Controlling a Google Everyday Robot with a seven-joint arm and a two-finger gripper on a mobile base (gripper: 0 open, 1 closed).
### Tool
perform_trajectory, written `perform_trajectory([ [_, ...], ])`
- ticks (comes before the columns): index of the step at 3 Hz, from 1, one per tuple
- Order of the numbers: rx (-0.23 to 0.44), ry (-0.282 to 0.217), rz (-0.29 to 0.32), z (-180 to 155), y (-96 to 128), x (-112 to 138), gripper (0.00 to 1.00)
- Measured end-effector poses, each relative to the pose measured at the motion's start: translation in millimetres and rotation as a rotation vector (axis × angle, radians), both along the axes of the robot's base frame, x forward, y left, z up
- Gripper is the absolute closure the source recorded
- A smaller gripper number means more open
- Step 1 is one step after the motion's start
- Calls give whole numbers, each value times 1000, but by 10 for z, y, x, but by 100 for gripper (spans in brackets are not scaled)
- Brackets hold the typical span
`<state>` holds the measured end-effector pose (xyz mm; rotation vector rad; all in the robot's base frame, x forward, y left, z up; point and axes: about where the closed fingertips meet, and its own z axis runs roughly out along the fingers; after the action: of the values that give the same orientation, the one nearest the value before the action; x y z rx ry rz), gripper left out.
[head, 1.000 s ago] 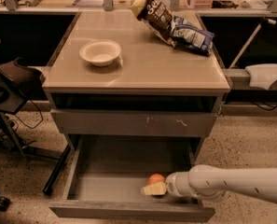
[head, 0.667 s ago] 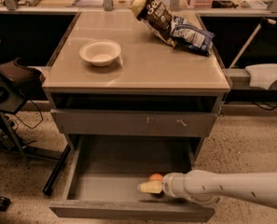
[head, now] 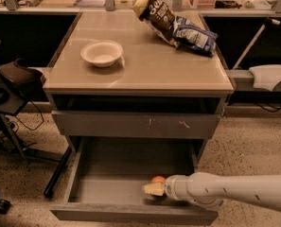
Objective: Pick orange from middle drawer and place on counter
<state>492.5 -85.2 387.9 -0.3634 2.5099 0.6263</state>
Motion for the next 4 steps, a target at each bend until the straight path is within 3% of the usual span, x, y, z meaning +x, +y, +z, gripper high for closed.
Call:
perform_trajectory([
  [3,-1,10,5,-6,3,-5,89],
  [4,20,-18,26,304,9,118,100],
])
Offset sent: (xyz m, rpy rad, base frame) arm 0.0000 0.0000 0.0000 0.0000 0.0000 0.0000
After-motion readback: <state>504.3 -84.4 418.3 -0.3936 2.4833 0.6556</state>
